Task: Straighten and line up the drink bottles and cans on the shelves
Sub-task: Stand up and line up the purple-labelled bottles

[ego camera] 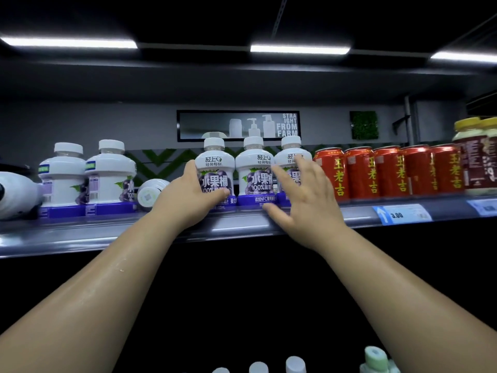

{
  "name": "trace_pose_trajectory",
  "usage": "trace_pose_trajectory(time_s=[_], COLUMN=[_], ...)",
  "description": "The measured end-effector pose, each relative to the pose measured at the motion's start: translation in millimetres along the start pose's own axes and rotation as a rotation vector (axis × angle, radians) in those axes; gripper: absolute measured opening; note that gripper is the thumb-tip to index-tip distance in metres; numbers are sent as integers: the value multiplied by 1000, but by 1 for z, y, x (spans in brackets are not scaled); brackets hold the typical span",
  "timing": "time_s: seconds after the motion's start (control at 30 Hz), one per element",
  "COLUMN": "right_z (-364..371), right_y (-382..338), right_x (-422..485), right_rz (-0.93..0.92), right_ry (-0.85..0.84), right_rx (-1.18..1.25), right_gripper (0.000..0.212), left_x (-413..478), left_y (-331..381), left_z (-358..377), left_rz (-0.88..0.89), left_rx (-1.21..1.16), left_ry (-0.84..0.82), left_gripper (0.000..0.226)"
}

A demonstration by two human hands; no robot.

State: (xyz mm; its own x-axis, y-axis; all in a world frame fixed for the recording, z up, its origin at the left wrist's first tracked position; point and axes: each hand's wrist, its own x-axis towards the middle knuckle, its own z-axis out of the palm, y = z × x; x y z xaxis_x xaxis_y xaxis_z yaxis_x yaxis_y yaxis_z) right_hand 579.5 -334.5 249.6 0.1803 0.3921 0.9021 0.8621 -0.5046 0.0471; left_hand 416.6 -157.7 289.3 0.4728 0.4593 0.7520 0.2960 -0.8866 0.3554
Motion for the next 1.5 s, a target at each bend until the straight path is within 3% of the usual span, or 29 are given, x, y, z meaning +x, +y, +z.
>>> trace_pose_trajectory(time_s=[0.2, 0.33, 0.43, 0.57, 0.77, 0.97, 1.27, 1.5], right_z=[8, 9, 14, 21, 24, 22, 27, 35], right_y=[-13, -35, -55, -81, -115, -137, -170, -195], right_x=[-9, -9, -4, 3, 10, 21, 52, 79], right_rz=[-39, -104, -161, -221, -340, -413, -274, -61], right_ry=[17, 43, 71, 149, 210, 30, -111, -195], right_rx=[36, 115, 152, 200, 345, 503, 448, 340], right_gripper=[78, 77, 78, 76, 69, 68, 47, 48], left_x=[1, -6, -21, -38, -54, -70, -56, -36], left_y=[-9, -9, -12, -34, -56, -69, -98, -131], left_z=[-5, -21, -36, -54, -71, -74, -88, -92], left_rz=[-1, 10, 149, 389, 279, 172, 194, 339], left_rx=[16, 106, 211, 331, 423, 500, 460, 352], left_ry=[-111, -161, -27, 301, 426, 390, 357, 345], left_gripper=[97, 92, 69, 50, 50, 55, 53, 54])
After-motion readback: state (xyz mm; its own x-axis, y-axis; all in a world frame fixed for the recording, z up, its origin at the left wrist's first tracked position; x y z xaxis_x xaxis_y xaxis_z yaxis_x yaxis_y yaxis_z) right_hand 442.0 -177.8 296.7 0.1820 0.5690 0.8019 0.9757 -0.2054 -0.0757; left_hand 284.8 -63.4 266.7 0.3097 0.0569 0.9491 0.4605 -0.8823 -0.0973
